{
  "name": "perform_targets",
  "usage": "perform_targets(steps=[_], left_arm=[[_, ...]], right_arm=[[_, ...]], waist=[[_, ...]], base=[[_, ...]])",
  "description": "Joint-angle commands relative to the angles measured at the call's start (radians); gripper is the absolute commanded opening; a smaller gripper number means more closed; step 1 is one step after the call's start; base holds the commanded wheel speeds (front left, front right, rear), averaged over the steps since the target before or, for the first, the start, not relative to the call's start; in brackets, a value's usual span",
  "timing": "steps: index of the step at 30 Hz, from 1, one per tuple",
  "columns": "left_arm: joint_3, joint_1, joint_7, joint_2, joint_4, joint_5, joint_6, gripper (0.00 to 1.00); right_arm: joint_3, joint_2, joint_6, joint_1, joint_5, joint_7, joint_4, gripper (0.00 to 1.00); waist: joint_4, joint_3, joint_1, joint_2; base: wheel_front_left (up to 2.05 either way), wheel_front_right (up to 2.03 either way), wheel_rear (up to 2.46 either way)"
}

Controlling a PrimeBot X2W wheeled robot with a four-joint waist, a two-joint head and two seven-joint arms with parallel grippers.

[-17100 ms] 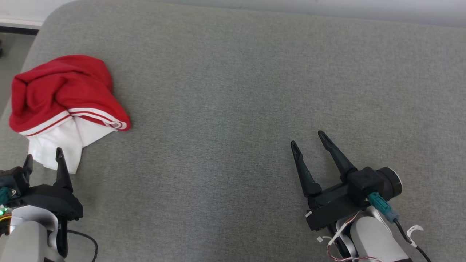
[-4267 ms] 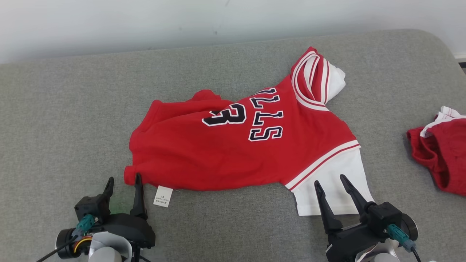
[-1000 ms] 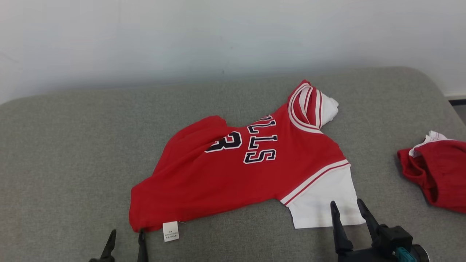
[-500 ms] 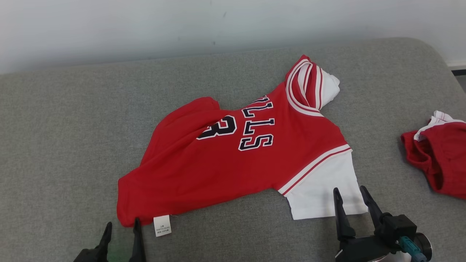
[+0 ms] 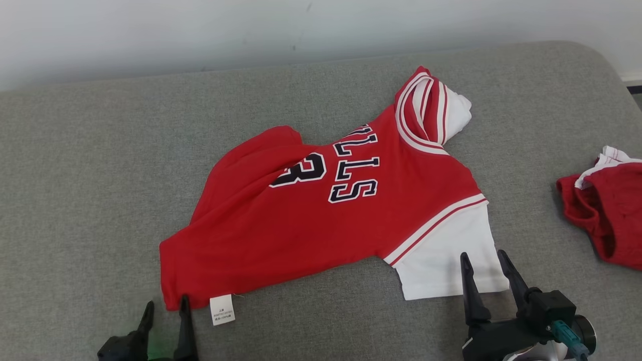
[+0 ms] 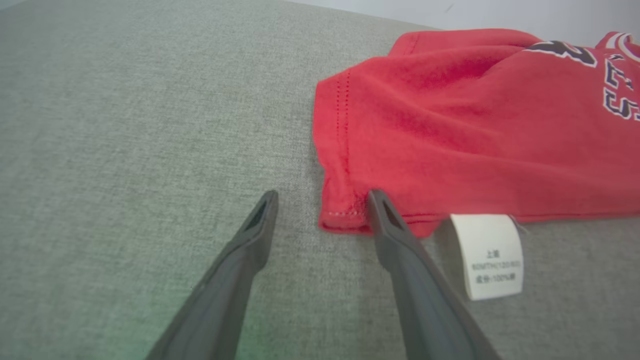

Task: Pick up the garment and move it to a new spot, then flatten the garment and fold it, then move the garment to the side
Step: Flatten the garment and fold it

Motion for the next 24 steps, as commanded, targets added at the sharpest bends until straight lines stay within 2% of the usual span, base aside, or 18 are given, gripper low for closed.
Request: perform_targets(steps=[1,2,3,4,14,24], left_arm=[[-0.003,-0.014,-0.003,0.000,0.005,-0.013,-0.004,0.82],[-0.005,-0.017,-0.003,0.000,0.011,-0.014,-0.004,0.60],[-0.006,-0.020,-0.003,0.000,0.016,-0.012,-0.005,0.43],[-0.008,-0.023,-0.003,0.000,0.025,-0.011,-0.005,0.00],[0.013,-0.010,-0.003,0.001,-0.031,0.026,0.009,0.00],[0.010,0.001,-0.003,0.001,-0.051,0.040,-0.010,0.00]], right_arm=[[-0.001,0.003,-0.003,-0.009,-0.005,0.000,0.000,1.00],[-0.002,0.003,-0.003,-0.009,-0.006,0.000,-0.001,1.00],[-0.004,0.003,-0.003,-0.009,-0.006,0.000,0.000,1.00],[-0.005,0.003,-0.003,-0.010,-0.006,0.000,0.001,1.00],[-0.059,0.003,-0.003,0.001,-0.011,0.000,0.056,1.00],[-0.097,0.003,-0.003,-0.021,-0.031,0.000,0.179,1.00]], waist=[[-0.002,0.004,-0.0001,-0.0001],[-0.002,0.005,-0.0001,-0.0001],[-0.003,0.007,-0.0001,-0.0001],[-0.003,0.009,-0.0001,-0.0001],[0.001,0.002,-0.0001,-0.0001],[0.017,-0.004,-0.0001,-0.0001]], base=[[0.00,0.00,0.00],[0.00,0.00,0.00],[0.00,0.00,0.00],[0.00,0.00,0.00],[0.00,0.00,0.00],[0.00,0.00,0.00]])
